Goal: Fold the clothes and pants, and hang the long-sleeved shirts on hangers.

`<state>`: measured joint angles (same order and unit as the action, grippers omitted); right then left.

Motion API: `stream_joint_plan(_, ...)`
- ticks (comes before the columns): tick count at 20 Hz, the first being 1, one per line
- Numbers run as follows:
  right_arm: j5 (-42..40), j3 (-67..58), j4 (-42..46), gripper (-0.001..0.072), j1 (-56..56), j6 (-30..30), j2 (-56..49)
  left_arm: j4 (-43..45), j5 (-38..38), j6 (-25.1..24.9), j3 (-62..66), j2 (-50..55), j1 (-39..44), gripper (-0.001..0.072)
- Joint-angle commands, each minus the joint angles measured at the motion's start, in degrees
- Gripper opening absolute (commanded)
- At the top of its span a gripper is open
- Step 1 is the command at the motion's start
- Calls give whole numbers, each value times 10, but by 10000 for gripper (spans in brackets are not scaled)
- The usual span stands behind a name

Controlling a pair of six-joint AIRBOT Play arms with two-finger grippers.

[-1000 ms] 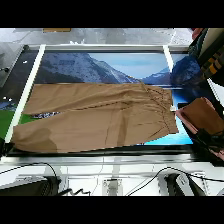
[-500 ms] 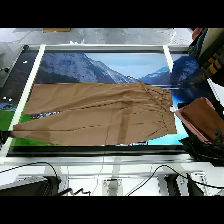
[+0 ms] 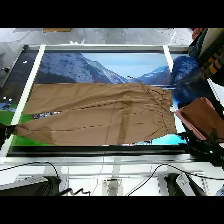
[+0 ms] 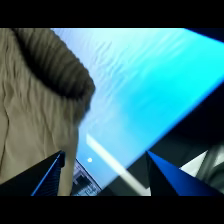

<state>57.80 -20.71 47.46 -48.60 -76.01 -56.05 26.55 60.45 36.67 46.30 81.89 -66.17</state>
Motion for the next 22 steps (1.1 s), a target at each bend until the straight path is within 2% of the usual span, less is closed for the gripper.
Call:
stream_joint_plan(1,-66,2,-88,546,49,69,-92,-2,-3,3,0,0,11,12)
stream_joint_plan(2,-81,2,-119,543,57,99,-111,-3,-3,9,0,0,11,12)
stream_joint_plan(4,-111,2,-173,401,65,152,-131,-3,-3,19,0,0,11,11)
stream_joint_plan(6,-121,1,-194,353,65,189,-132,-3,1,21,0,0,12,12)
stream_joint_plan(8,-106,-3,-193,57,65,210,-130,-14,19,21,1,-1,12,11)
stream_joint_plan(9,-90,-6,-194,29,65,222,-124,-27,29,21,5,-2,12,11)
stream_joint_plan(14,-16,-42,-189,28,64,220,-35,-72,49,21,45,-41,12,10)
stream_joint_plan(18,-12,-64,-135,27,64,108,101,-73,34,21,70,-94,14,10)
stream_joint_plan(22,-3,-97,-81,26,64,11,226,-73,-19,21,93,-128,33,9)
